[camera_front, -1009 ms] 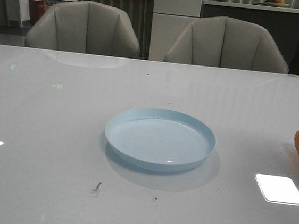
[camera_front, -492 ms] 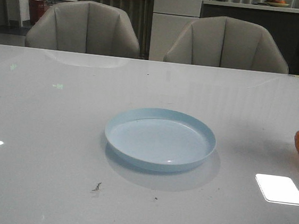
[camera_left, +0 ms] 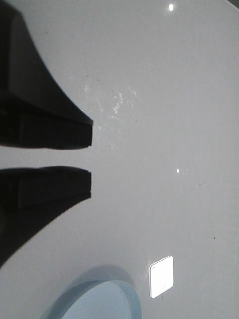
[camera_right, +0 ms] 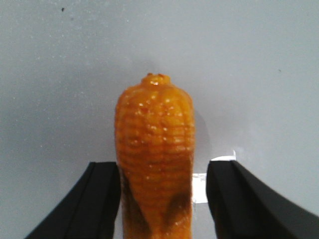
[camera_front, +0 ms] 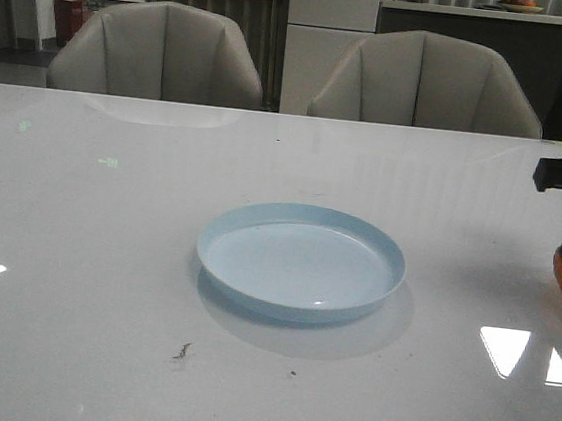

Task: Place corn on plate with both arms
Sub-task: 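Lower the right gripper over the orange corn cob and close it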

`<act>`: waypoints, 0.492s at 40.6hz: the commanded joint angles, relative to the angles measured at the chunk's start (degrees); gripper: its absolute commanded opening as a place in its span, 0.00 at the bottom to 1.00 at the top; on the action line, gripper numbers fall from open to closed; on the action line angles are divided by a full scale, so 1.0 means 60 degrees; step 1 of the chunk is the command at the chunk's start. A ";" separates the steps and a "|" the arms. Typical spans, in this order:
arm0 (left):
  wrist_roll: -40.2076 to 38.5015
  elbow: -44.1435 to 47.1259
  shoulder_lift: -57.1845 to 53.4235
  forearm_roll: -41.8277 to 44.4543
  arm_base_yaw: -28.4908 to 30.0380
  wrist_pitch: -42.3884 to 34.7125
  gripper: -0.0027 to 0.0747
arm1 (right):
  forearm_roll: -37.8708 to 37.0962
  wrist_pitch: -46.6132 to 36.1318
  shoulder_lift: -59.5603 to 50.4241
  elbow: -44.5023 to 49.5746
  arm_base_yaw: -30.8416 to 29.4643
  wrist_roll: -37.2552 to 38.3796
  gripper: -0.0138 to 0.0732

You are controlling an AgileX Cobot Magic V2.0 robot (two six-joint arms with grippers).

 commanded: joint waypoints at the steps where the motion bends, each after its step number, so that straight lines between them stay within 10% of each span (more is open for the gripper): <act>1: -0.0023 -0.0277 -0.0041 -0.0137 0.0014 -0.0688 0.29 | 0.0080 -0.0646 -0.0177 -0.0302 -0.0045 0.0015 0.72; 11: -0.0023 -0.0277 -0.0041 -0.0137 0.0014 -0.0688 0.29 | 0.0080 -0.0716 0.0326 -0.0302 -0.0045 0.0015 0.70; 20: -0.0023 -0.0277 -0.0041 -0.0137 0.0014 -0.0688 0.29 | 0.0080 -0.0843 0.0351 -0.0570 -0.0033 -0.0391 0.46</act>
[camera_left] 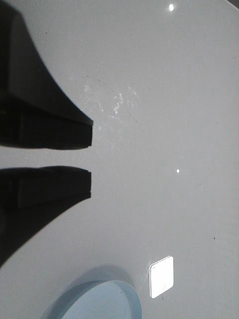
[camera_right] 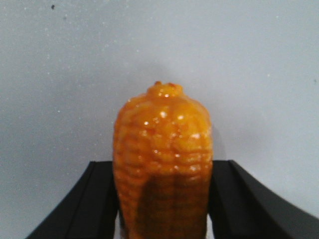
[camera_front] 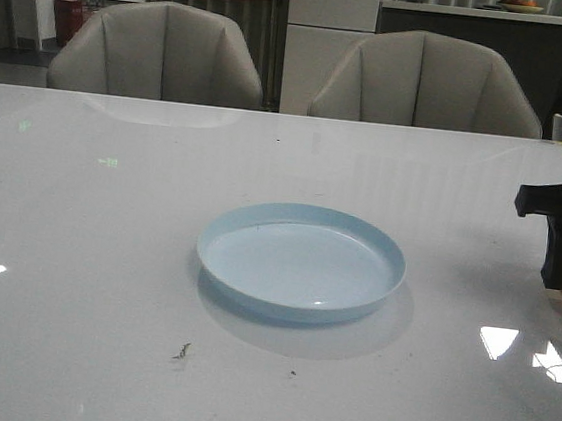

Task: Place corn on plate with both arms
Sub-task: 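Lower the right gripper over the orange corn cob and close it, then lift the corn cob and carry it over the plate with the right gripper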

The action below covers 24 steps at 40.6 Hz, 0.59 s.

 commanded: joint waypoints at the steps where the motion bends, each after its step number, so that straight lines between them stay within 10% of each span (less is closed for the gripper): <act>1: -0.0023 -0.0277 -0.0041 -0.0137 0.0014 -0.0688 0.29 | -0.0017 -0.0341 -0.0391 -0.0536 -0.0017 -0.0358 0.46; 24: -0.0023 -0.0277 -0.0041 -0.0137 0.0014 -0.0688 0.29 | -0.0005 -0.0480 -0.0391 -0.3512 0.3394 -0.0757 0.47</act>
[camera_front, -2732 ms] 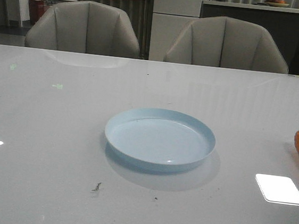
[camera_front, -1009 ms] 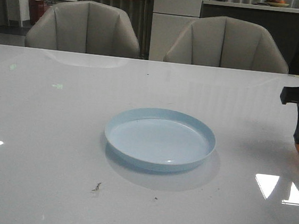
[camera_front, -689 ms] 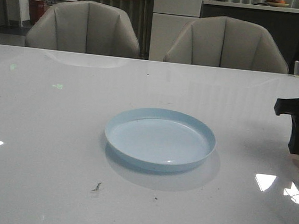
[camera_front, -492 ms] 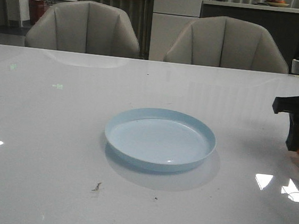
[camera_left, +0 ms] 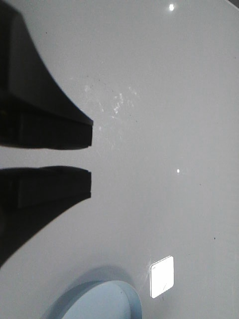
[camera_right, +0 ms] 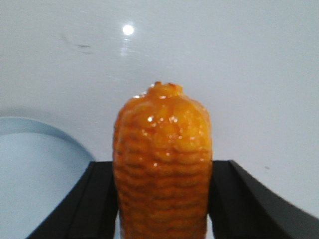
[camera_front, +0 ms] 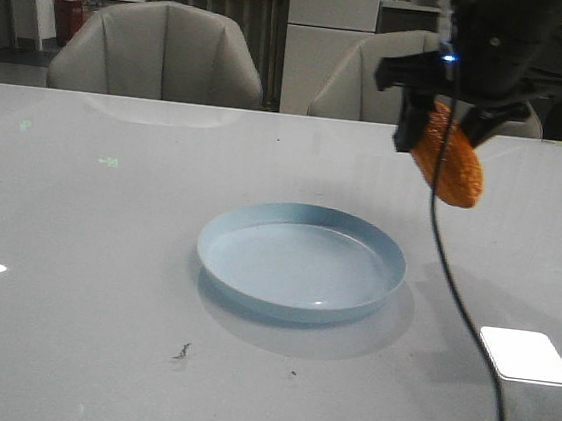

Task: Place corn on plate with both arms
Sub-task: 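Lift the corn cob and carry it over the plate with the right gripper, then lower the corn onto the plate and open the right gripper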

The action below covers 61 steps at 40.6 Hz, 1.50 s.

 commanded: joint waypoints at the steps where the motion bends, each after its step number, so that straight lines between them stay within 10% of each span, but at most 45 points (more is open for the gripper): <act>1: -0.0023 -0.0277 -0.0041 -0.0137 0.0014 -0.0688 0.29 | -0.0022 -0.0716 -0.0502 -0.0425 0.0664 -0.0112 0.47; 19: -0.0023 -0.0277 -0.0041 -0.0137 0.0014 -0.0688 0.29 | -0.0022 -0.0851 0.0668 -0.0425 0.2020 -0.0112 0.48; 31: -0.0023 -0.0277 -0.0041 -0.0137 0.0014 -0.0688 0.29 | 0.0635 -0.0581 0.1102 -0.0425 0.2020 -0.0103 0.86; 61: -0.0023 -0.0277 -0.0041 -0.0137 0.0014 -0.0660 0.29 | -0.0144 0.1881 -0.3728 -0.0547 -0.0053 -0.0272 0.86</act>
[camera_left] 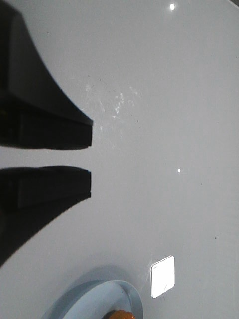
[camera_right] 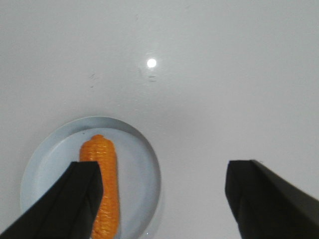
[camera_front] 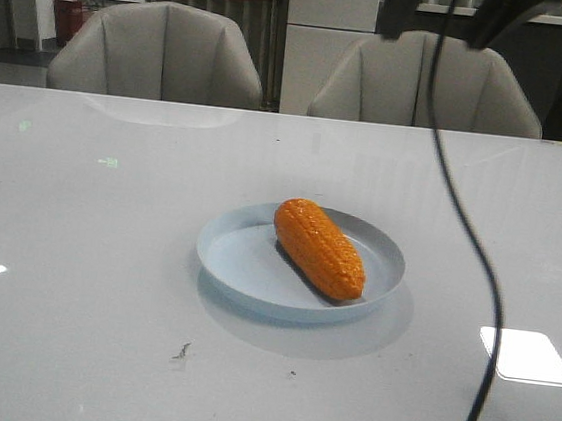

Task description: Place corn on plate with both arms

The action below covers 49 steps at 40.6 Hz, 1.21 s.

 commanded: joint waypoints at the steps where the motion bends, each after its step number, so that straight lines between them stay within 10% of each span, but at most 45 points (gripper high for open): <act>1: -0.0023 -0.0277 -0.0041 -0.0137 0.0014 -0.0702 0.29 | -0.0378 0.0336 -0.1343 -0.0217 -0.0457 -0.0186 0.86; 24: -0.0023 -0.0277 -0.0041 -0.0137 0.0014 -0.0702 0.29 | -0.0510 0.0190 -0.6769 0.4566 -0.2584 -0.0186 0.86; 49: -0.0023 -0.0277 -0.0041 -0.0137 0.0014 -0.0572 0.29 | -0.0454 -0.0182 -0.9599 0.8513 -0.2658 -0.0073 0.86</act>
